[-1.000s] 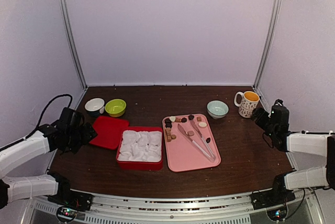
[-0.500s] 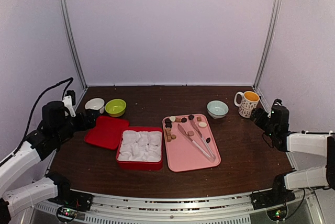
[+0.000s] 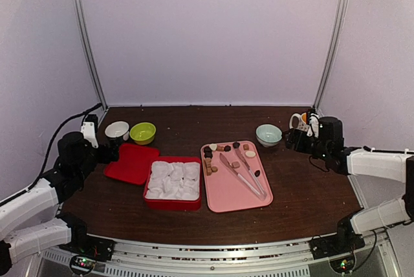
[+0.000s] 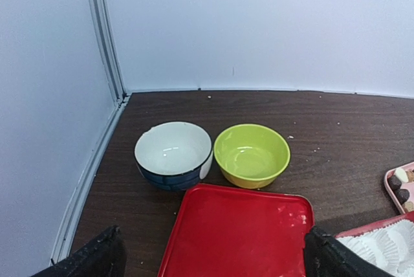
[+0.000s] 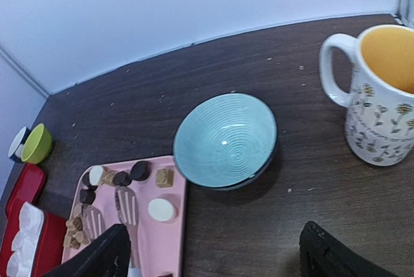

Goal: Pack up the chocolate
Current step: Pick up the clamp from the plate.

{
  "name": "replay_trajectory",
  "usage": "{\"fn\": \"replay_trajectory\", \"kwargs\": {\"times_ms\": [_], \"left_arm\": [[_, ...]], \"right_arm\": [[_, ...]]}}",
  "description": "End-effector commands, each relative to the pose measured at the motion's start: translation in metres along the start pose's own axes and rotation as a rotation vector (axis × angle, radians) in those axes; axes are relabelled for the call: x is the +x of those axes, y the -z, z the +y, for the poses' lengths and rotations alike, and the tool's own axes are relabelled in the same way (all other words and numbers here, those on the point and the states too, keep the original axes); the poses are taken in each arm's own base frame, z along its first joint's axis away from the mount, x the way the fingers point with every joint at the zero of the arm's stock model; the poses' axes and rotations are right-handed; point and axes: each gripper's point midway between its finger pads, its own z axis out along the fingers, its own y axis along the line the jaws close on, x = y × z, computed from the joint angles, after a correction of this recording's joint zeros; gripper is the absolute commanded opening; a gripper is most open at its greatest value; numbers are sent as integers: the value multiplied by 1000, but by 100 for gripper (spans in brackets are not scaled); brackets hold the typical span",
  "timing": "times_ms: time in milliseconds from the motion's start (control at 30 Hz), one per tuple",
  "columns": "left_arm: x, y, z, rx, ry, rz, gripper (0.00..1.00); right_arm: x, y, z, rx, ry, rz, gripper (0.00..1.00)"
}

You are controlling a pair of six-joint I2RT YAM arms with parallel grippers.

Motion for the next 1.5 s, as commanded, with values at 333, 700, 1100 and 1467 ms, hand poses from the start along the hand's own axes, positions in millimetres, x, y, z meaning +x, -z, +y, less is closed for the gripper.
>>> {"fn": "replay_trajectory", "kwargs": {"times_ms": [333,700,1100,1467], "left_arm": [[-11,4,-12,81,-68,-74,98],[-16,8,9,-41,-149,-112,98],[-14,4,0,15,-115,-93,98],[-7,9,-8,72,-96,-71,98]], "right_arm": [[130,5,89,-127,469,485,89],[176,-10,97,59,695,586,88],[187,-17,112,-10,630,599,54],[189,-29,122,-13,602,601,58]]}}
